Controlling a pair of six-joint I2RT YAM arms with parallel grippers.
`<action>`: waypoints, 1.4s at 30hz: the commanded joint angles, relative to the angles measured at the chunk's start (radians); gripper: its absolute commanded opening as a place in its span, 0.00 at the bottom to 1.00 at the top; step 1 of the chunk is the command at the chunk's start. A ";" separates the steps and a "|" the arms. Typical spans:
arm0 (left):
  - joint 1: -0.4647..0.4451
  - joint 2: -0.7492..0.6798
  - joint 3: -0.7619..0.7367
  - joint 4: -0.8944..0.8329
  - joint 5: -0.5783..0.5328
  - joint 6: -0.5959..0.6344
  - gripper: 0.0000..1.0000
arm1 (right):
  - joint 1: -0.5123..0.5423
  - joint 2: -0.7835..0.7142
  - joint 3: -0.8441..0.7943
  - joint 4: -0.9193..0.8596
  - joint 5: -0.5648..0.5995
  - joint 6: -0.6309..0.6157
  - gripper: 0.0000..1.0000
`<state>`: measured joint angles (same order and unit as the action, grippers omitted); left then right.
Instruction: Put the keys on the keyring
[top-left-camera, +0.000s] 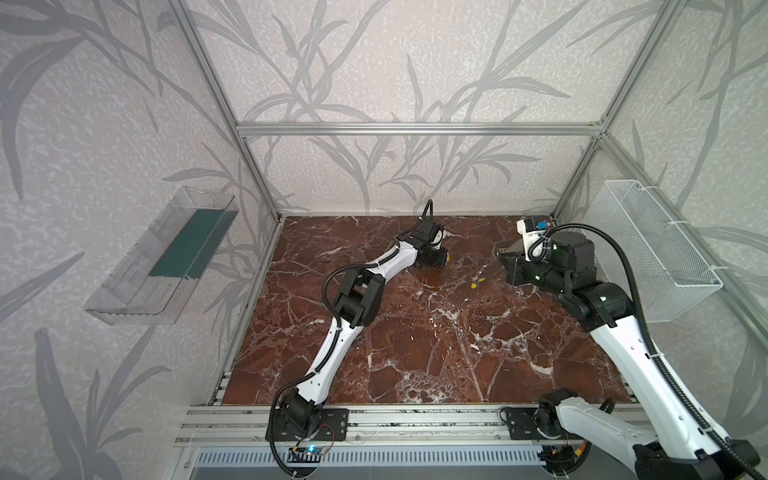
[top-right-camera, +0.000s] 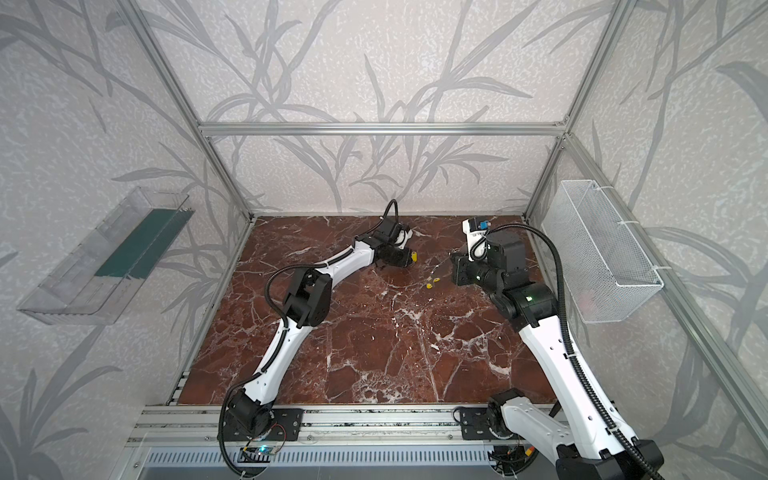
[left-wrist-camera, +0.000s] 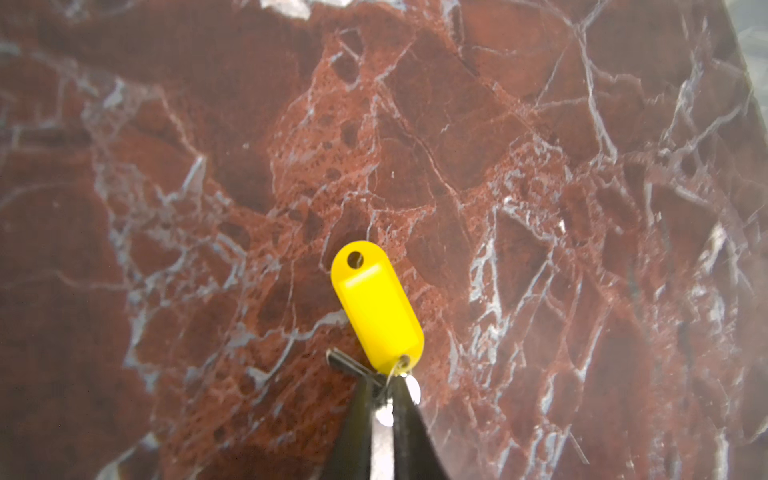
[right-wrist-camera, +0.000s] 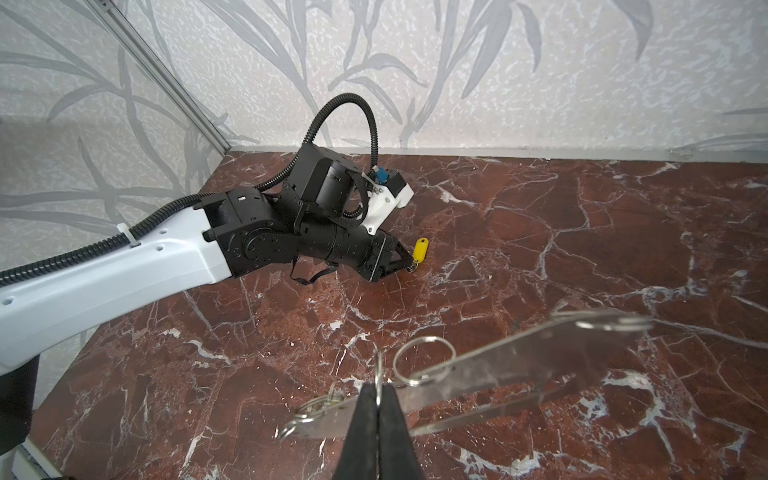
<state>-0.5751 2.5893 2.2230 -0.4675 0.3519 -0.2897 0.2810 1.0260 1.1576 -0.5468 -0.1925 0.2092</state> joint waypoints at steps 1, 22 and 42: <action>-0.002 0.014 0.033 -0.032 0.012 -0.006 0.03 | -0.005 -0.014 0.002 0.018 -0.015 -0.008 0.00; 0.021 -0.508 -0.494 -0.004 -0.133 -0.006 0.00 | 0.016 0.072 0.001 0.155 -0.121 0.005 0.00; 0.006 -1.136 -1.187 -0.319 -0.286 -0.089 0.00 | 0.172 0.285 0.023 0.336 -0.147 0.053 0.00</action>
<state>-0.5610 1.4918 1.0599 -0.6769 0.1131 -0.3443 0.4423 1.3048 1.1564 -0.2737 -0.3237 0.2550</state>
